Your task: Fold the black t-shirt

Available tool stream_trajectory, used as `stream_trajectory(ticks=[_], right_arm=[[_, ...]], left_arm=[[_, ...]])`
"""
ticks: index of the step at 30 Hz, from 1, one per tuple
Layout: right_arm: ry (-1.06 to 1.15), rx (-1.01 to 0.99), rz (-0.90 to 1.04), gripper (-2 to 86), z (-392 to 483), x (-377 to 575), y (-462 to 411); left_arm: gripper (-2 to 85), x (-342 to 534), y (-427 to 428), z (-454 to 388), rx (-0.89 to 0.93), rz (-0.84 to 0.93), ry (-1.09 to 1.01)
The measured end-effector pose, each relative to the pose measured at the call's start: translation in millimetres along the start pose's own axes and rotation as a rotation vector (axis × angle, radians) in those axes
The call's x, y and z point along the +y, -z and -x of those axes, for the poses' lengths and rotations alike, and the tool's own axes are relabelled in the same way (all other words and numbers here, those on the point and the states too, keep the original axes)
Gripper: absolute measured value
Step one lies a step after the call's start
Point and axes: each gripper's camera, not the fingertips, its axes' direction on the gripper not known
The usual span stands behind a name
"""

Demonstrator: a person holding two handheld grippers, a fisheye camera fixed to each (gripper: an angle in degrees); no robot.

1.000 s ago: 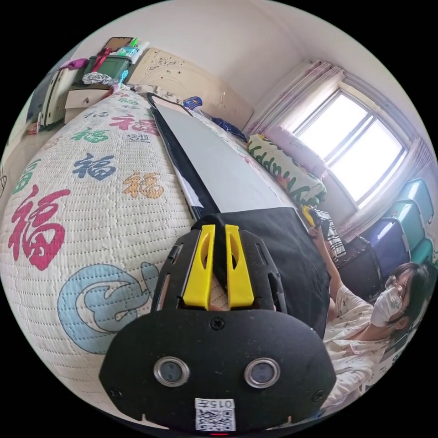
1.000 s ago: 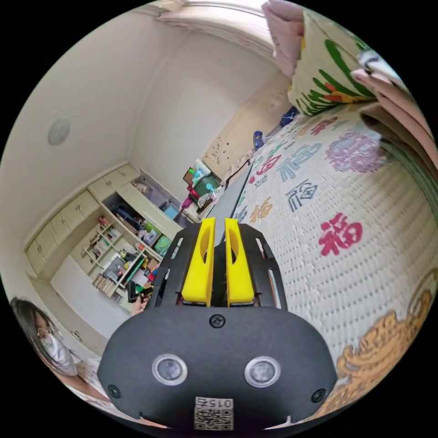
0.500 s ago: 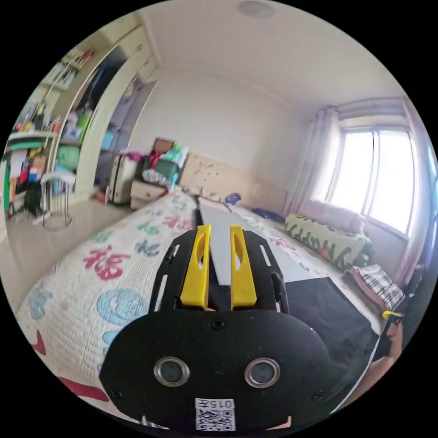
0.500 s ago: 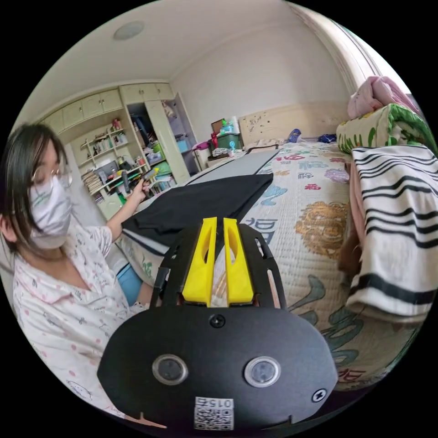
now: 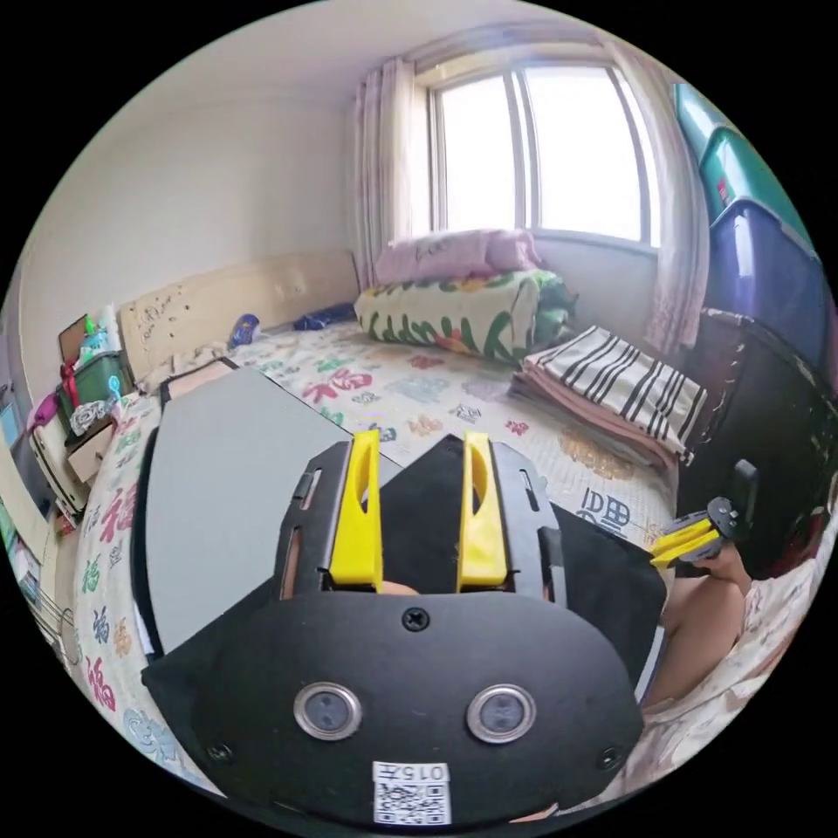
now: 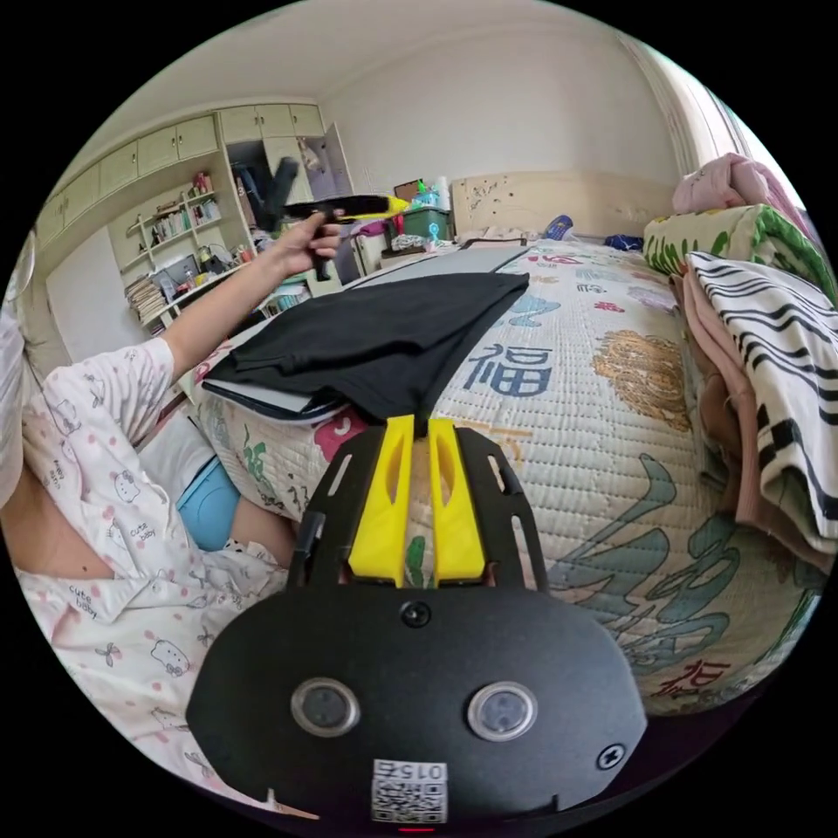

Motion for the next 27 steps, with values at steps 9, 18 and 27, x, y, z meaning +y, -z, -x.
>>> stream_trajectory(ticks=[9, 18, 27], right_arm=[[0.02, 0.063, -0.124, -0.6, -6, 40, 21], [0.018, -0.007, -0.137, -0.9, -43, 73, 25], [0.017, -0.045, -0.187, -0.9, -85, 108, 32]], left_arm=[[13.8, 51, -241, -40, 0.015, 0.284, 0.047], [12.7, 163, -377, 26, 0.004, 0.496, 0.157], [2.6, 235, -409, 48, -0.037, 0.585, 0.027]])
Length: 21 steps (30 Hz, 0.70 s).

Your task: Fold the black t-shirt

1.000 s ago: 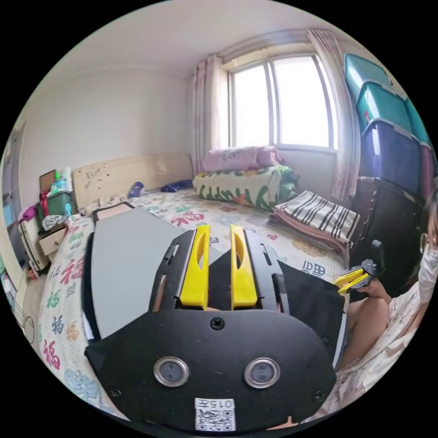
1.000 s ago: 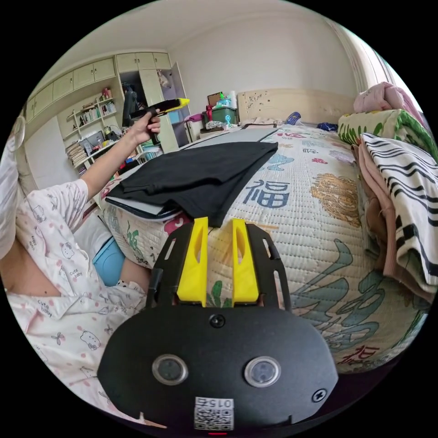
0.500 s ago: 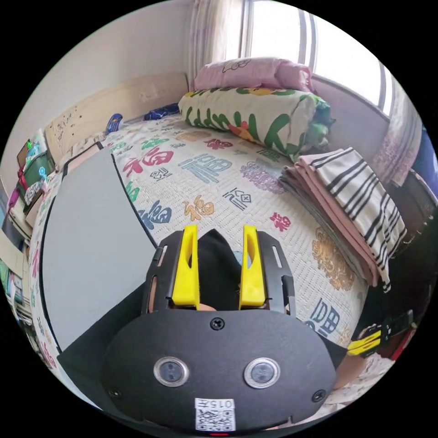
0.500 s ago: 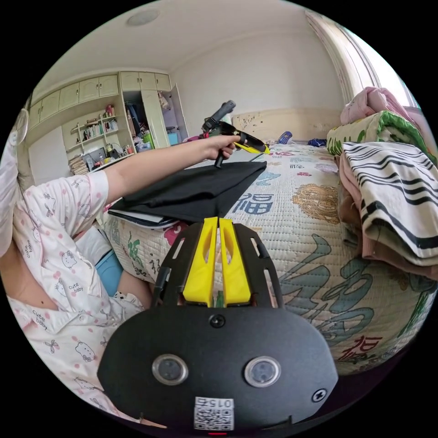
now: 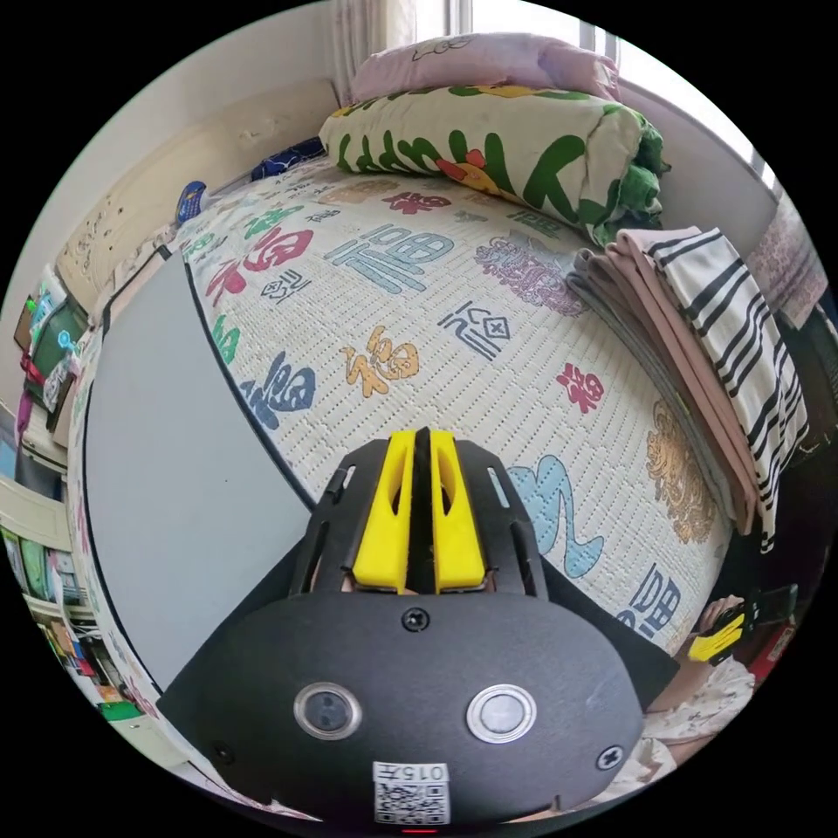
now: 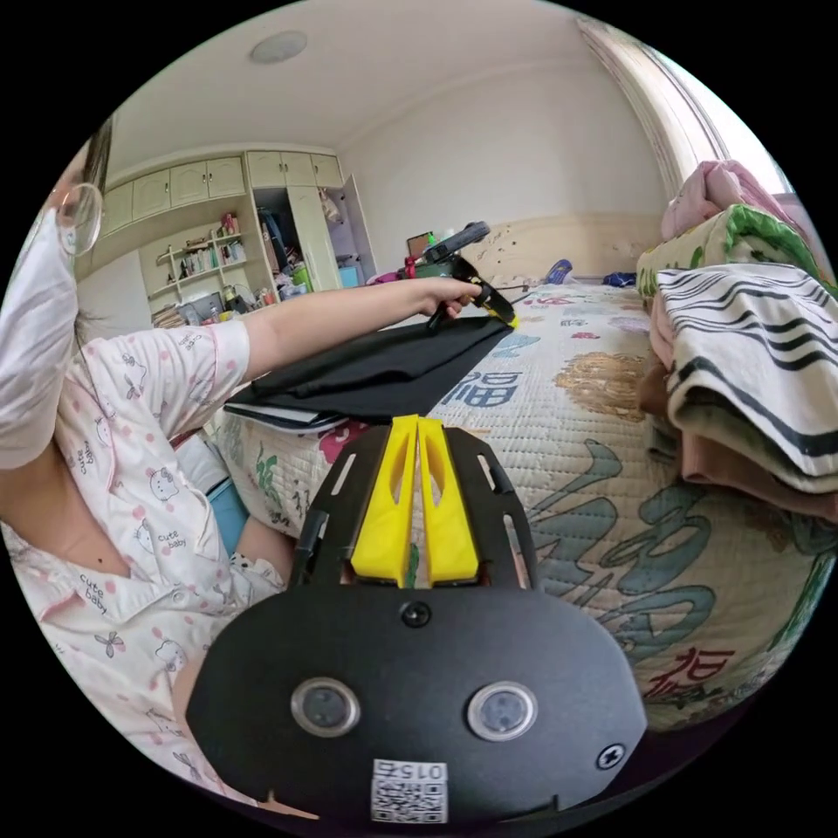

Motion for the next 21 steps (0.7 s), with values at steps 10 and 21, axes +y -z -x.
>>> stream_trajectory(ticks=[10, 21], right_arm=[[-0.123, 0.059, -0.123, 3.0, -50, 50, 40], [0.075, 0.082, 0.11, 6.3, -44, 67, -60]], left_arm=[[1.3, 55, 8, 25, -0.078, -0.107, -0.01], [1.1, 94, 33, 69, -0.051, -0.129, 0.012]])
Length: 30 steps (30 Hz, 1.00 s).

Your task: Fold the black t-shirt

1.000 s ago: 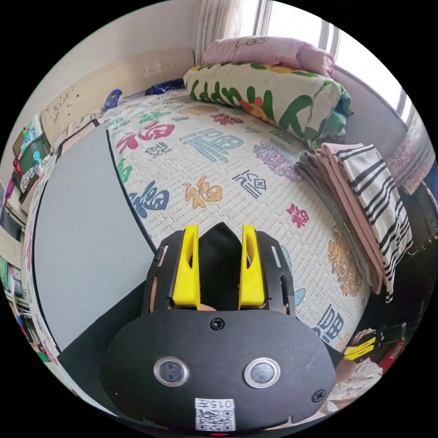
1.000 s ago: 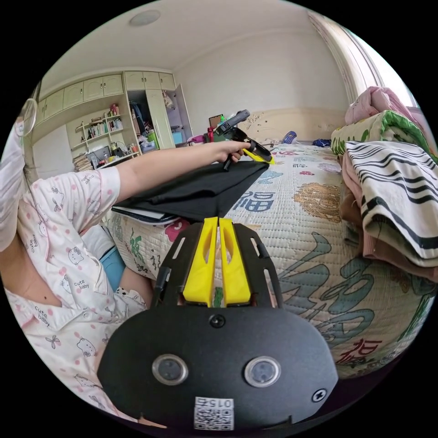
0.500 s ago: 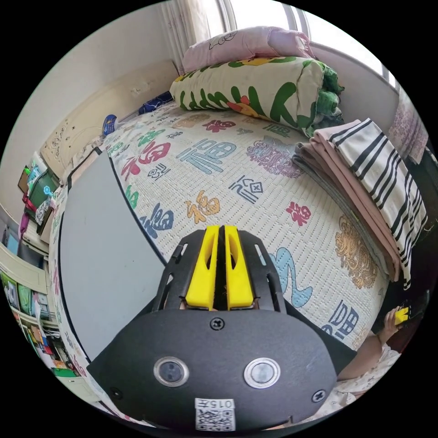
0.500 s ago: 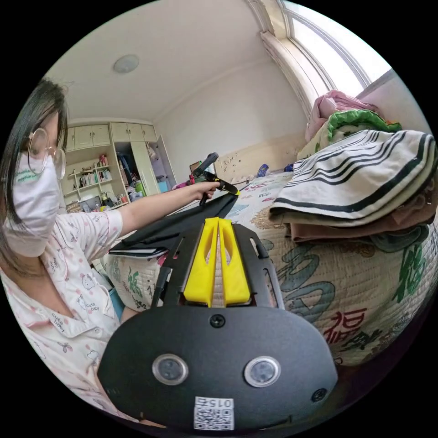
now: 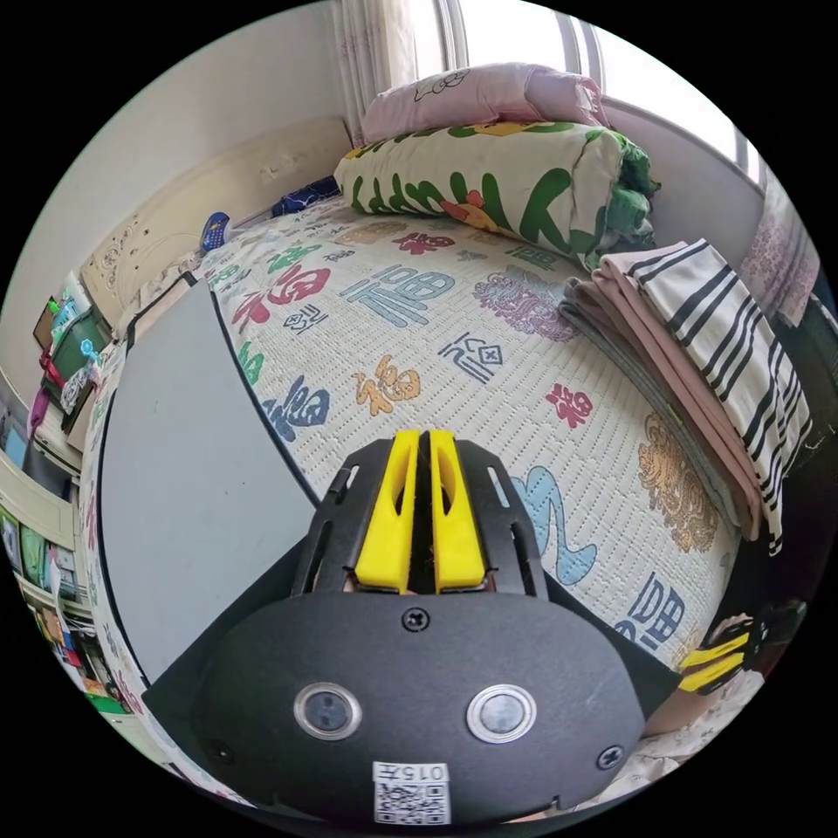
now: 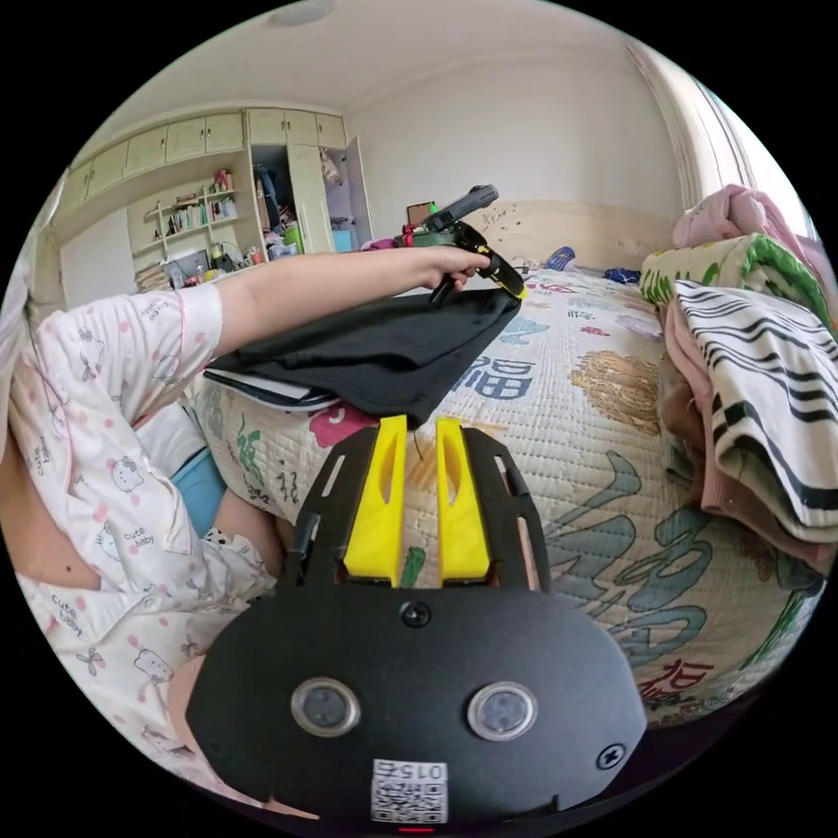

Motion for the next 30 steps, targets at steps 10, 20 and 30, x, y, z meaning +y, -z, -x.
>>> stream_trajectory(ticks=[10, 20, 30], right_arm=[[0.044, 0.208, -0.084, 1.1, -11, 41, -37], [-0.112, 0.468, -0.481, 0.4, -33, 118, 62], [0.284, -0.224, -0.382, 0.3, 59, 67, 4]], left_arm=[[0.9, -6, 84, 27, -0.028, -0.041, -0.043], [0.9, -57, 303, 51, 0.312, -0.421, 0.014], [0.6, 27, 505, 207, 0.441, -0.666, 0.089]])
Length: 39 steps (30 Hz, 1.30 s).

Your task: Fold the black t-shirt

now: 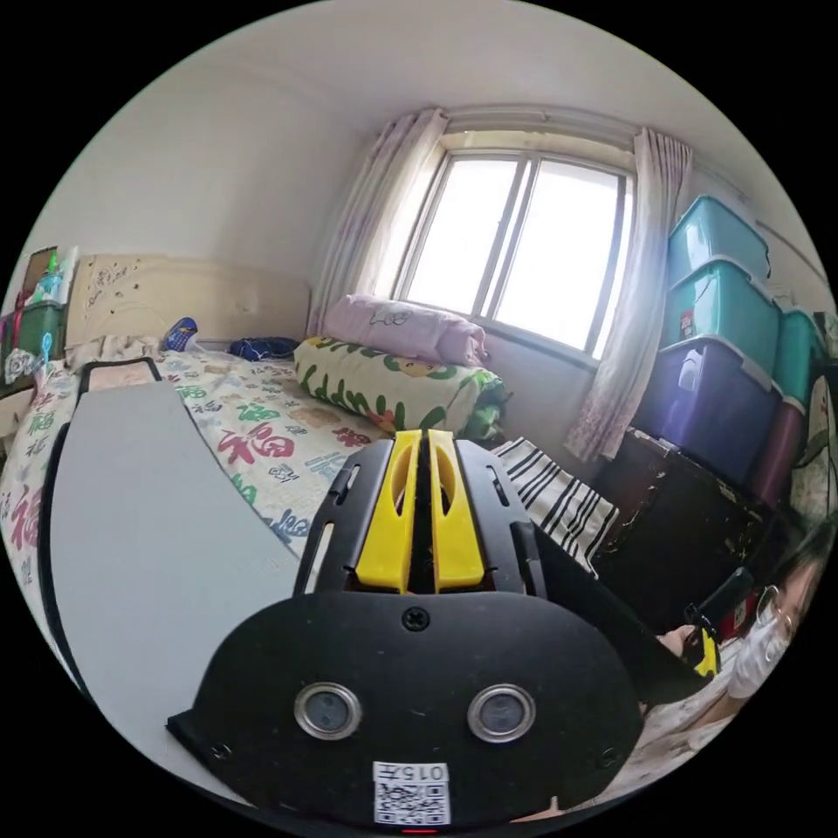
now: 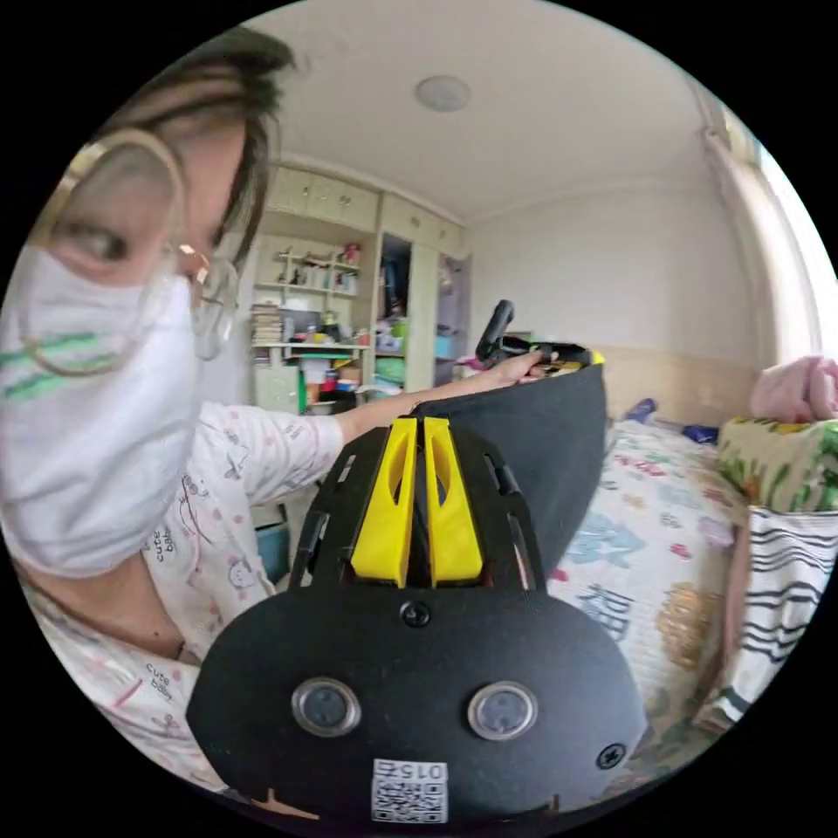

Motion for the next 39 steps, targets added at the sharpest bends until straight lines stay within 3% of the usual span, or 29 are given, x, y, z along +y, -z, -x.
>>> stream_trajectory(ticks=[5, 8, 11, 15, 18, 22, 25, 32, 39], right_arm=[[-0.04, -0.282, 0.263, 0.3, 24, 40, -152], [-0.057, -0.359, 0.365, 0.3, 44, 68, -220], [-0.087, -0.376, 0.424, 0.4, 55, 102, -257], [-0.066, -0.364, 0.438, 0.4, 59, 140, -265], [-0.037, -0.352, 0.458, 0.4, 60, 163, -266], [-0.043, -0.342, 0.426, 0.4, 61, 194, -263], [-0.04, -0.325, 0.405, 0.4, 65, 216, -262], [0.038, -0.299, 0.413, 0.5, 81, 268, -260], [0.093, -0.235, 0.39, 0.6, 99, 305, -255]], left_arm=[[0.2, 30, 125, 92, -0.137, -0.002, 0.067], [0.0, 51, 146, 130, -0.24, 0.096, 0.09], [-0.5, 66, 145, 157, -0.301, 0.187, 0.134], [-0.3, 66, 169, 160, -0.442, 0.058, 0.186], [2.0, 48, 150, 149, -0.45, 0.166, 0.157], [11.1, 31, 92, 142, -0.224, 0.378, 0.215], [9.3, 36, 62, 131, -0.165, 0.41, 0.238], [2.4, 44, 38, 63, -0.275, 0.348, 0.099], [1.8, 63, -55, -28, -0.592, 0.552, -0.188]])
